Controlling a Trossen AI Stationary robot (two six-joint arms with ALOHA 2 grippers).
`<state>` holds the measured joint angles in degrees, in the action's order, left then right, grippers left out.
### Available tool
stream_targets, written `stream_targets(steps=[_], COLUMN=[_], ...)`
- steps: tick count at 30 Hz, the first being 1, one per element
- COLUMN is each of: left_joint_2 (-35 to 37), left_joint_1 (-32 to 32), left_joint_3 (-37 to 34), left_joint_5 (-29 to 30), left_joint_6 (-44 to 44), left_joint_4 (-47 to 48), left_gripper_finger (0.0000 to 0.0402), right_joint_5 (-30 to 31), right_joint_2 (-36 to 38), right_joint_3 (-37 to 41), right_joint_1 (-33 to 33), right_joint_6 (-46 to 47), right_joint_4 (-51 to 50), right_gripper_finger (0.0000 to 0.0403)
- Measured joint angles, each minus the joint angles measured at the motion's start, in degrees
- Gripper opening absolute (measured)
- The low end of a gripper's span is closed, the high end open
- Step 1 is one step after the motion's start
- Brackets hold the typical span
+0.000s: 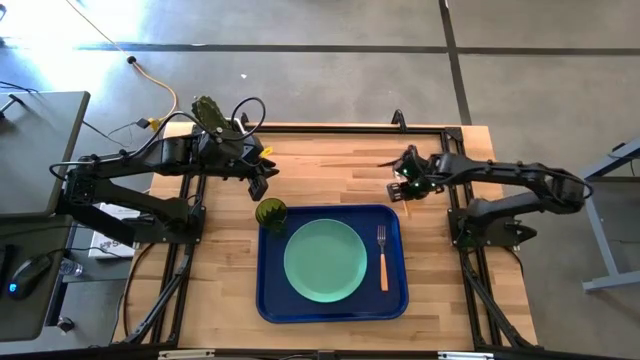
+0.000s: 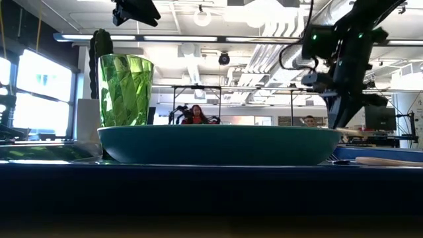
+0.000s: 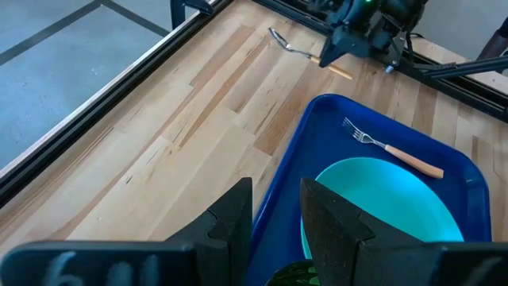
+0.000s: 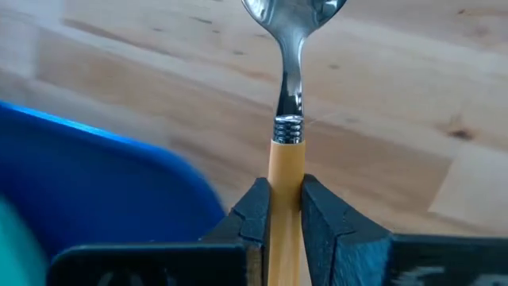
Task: Pick and place plate/cup/fork/spoon on tray
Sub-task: Put the orange spoon on the blue tray to the left of the yellow fork
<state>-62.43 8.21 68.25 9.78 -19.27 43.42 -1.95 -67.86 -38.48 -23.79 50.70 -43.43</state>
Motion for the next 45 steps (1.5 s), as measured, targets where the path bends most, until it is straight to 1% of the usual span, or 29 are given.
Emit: stream_targets(steps=[4, 10, 13, 18, 26, 31, 36, 40, 45], left_joint_2=[0.0, 0.0, 0.0, 0.0, 0.0, 0.0, 0.0, 0.0, 0.0], left_joint_1=[0.0, 0.02, 0.02, 0.02, 0.02, 0.02, 0.02, 0.02, 0.02], left_joint_3=[0.0, 0.0, 0.0, -0.01, 0.0, 0.0, 0.0, -0.02, 0.0], left_joint_5=[0.0, 0.0, 0.0, 0.0, 0.0, -0.01, -0.17, -0.22, -0.24], left_joint_6=[0.62, 3.37, 3.45, 3.48, 3.48, 4.9, 6.01, 6.05, 7.45], left_joint_4=[0.01, 0.0, 0.0, 0.01, 0.02, 0.0, 0.0, 0.02, 0.0], left_gripper_finger=[0.0097, 0.0097, 0.0097, 0.0097, 0.0097, 0.0097, 0.0097, 0.0097, 0.0097], right_joint_5=[0.49, 2.87, 3.63, 6.8, 15.2, 19.67, 25.97, 32.39, 37.61], right_joint_2=[3.51, 7.41, 8.23, 8.29, 8.29, 8.29, 8.29, 8.27, 7.76], right_joint_3=[0.0, -0.02, -0.02, -0.02, -0.02, -0.02, -0.02, -0.09, -3.16], right_joint_1=[3.97, 10.6, 14.06, 19.93, 28.24, 33.08, 37.73, 41.33, 44.5], right_joint_6=[5.62, 15.57, 20.13, 27.06, 35.85, 39.42, 40.61, 40.48, 40.31], right_joint_4=[0.18, 2.4, 4.45, 9.73, 18.27, 23.52, 31.03, 36.66, 35.38], right_gripper_finger=[0.0028, 0.0028, 0.0028, 0.0028, 0.0028, 0.0028, 0.0028, 0.0028, 0.0028])
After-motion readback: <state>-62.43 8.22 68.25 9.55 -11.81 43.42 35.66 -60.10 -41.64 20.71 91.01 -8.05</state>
